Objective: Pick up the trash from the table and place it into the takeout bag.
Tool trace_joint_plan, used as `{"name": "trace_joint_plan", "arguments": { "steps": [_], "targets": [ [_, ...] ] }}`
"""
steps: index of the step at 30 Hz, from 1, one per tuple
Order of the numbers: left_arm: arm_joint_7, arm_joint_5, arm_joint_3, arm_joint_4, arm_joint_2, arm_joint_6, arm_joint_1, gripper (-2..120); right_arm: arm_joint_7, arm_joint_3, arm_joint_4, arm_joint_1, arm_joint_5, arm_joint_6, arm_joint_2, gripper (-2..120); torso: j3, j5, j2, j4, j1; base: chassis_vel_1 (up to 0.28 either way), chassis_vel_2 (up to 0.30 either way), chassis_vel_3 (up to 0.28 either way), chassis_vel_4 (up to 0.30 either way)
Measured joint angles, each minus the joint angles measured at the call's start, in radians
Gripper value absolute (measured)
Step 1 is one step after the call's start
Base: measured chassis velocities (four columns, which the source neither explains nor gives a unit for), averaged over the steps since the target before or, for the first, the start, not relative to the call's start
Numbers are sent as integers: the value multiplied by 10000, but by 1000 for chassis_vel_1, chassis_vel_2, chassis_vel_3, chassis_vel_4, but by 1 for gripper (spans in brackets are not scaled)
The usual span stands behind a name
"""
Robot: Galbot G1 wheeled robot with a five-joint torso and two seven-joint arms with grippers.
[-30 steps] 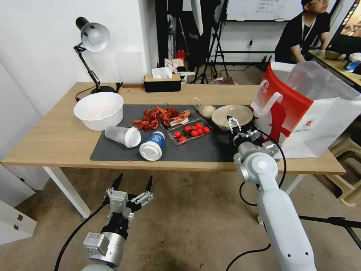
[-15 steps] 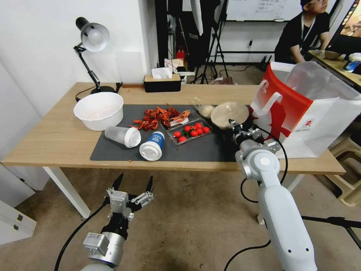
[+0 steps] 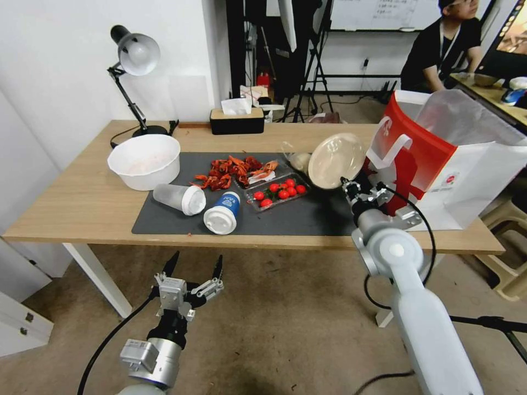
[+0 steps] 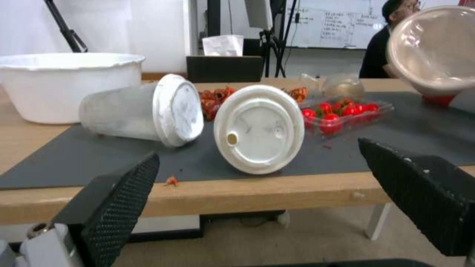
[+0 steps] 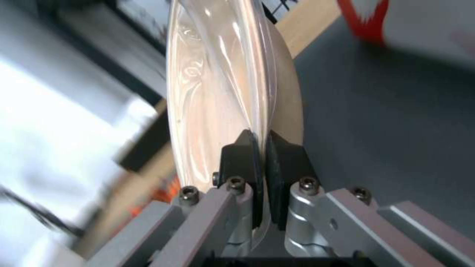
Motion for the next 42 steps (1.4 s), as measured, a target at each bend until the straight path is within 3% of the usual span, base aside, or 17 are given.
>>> {"name": "trace_joint_plan", "arguments": {
  "steps": [2, 3, 6, 15, 24, 32, 42],
  "targets": [
    [-3, 0, 3, 0, -9, -11, 15, 100, -155, -29, 516, -493, -1249, -449, -354, 1, 0, 0, 0, -1, -1, 0, 0, 0, 0],
    [-3, 0, 3, 0, -9, -11, 15, 100, -155, -29, 516, -493, -1249, -449, -354, 1, 0, 0, 0, -1, -1, 0, 0, 0, 0],
    [-9, -1, -22, 12, 9, -47, 39, 100, -860, 45, 926, -1025, -3341, -609, -738, 1, 0, 2, 0, 1, -1, 0, 0, 0, 0],
    [-16, 9, -12, -36, -24, -54, 50, 100, -2021, 663, 2253, -1386, -5016, -695, -1576, 1, 0, 1, 0, 1, -1, 0, 0, 0, 0],
    [-17, 49, 5, -78, -59, -28, 40, 100, -1552, 1735, 2675, -752, -5531, -250, -2636, 1, 0, 1, 0, 2, 0, 0, 0, 0, 0],
    [-12, 69, 104, -70, -69, -11, 34, 100, -267, 3145, 2199, -374, -5556, -1127, -3793, 1, 0, 1, -1, 0, 0, 0, 0, 0, 0],
    [5, 187, 301, -143, -143, 23, 11, 100, -72, 3429, 1932, -451, -4756, -1501, -3946, 1, 1, 1, -2, 0, 0, 0, 0, 0, 0]
  ]
}}
